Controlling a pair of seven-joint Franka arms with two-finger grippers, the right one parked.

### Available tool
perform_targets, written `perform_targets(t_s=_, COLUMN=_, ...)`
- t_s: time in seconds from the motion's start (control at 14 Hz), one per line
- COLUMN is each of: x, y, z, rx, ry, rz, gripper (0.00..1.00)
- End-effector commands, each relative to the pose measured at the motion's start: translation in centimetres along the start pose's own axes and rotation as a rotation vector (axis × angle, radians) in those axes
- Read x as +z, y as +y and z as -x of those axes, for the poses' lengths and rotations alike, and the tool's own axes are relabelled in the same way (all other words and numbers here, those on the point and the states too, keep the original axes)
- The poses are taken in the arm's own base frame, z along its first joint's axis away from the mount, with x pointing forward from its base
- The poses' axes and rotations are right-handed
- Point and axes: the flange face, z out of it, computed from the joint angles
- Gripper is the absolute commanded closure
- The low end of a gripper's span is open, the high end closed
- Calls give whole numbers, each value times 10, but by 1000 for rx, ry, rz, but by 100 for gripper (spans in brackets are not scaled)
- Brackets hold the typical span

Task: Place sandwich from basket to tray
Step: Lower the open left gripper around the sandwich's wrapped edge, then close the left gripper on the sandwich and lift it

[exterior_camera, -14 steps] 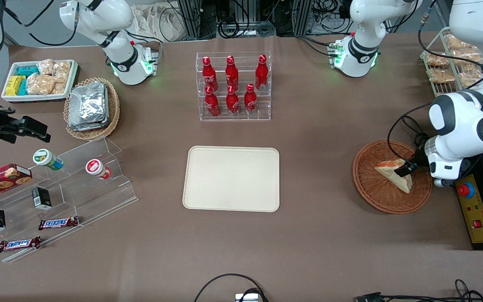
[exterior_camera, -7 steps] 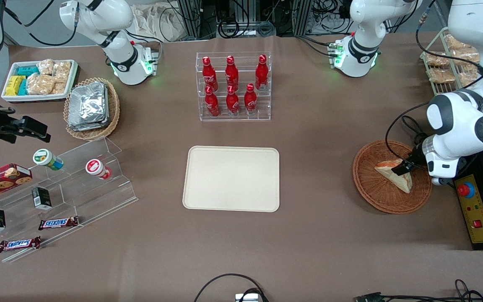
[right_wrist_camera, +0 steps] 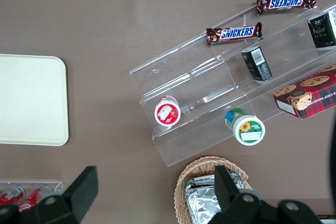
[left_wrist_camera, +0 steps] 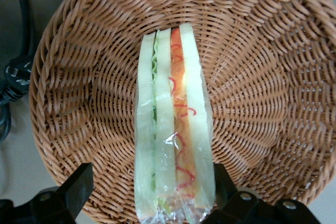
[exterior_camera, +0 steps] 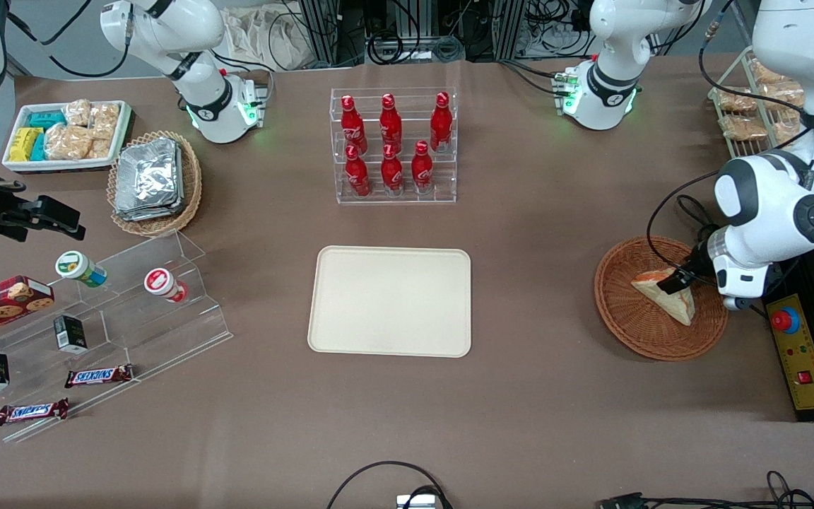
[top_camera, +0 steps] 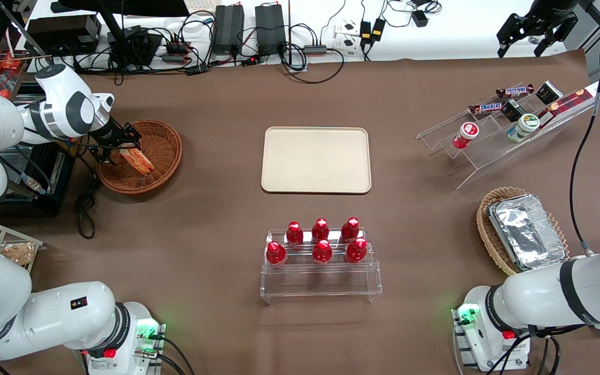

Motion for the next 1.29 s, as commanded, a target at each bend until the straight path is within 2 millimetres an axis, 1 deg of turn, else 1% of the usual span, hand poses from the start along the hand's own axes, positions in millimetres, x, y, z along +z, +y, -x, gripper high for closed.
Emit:
perform_targets(t_s=0.0, x=8, y=-18, z=-5, rx=-30, ry=6, rz=19, gripper=0)
perform_targets(t_s=0.14, x=8, y=-19, z=-6, rx=-32, ry=6, rz=19, gripper=1)
perform_targets(t_s=0.21, x=8, y=-19, z=-6, rx=-32, ry=7, rz=20, gripper=10)
perform_targets(t_s=0.36, x=5, y=-18, z=-6, rx=-32, ry=11, rz=22, gripper=44)
perform_targets(t_s=0.43, x=3, y=-17, z=-6, rx=-31, ry=14, rz=23, gripper=56)
perform_targets(t_s=0.5, x=0, y=-17, z=-6, rx=-30, ry=17, rz=24, gripper=66)
perform_targets(t_s=0.64, x=-9, y=-14, z=-7, rx=-29, ry=30, rz=31, gripper=79)
perform_targets(t_s=0.79, x=-28, y=-9, z=-11, rx=-21, ry=45, rz=38, gripper=87)
perform_targets(t_s=0.86, x=-37, y=-5, z=-12, rx=-13, ry=32, rz=31, gripper=87)
perform_targets(t_s=0.93, x=-50, y=1, z=-13, rx=-8, ry=9, rz=20, gripper=86)
perform_targets(t_s=1.0, x=-66, y=6, z=-16, rx=-1, ry=-10, rz=9, gripper=85)
perform_targets(t_s=1.07, x=-82, y=17, z=-18, rx=13, ry=-24, rz=5, gripper=84)
perform_targets(t_s=1.21, x=-121, y=36, z=-27, rx=43, ry=-41, rz=1, gripper=83)
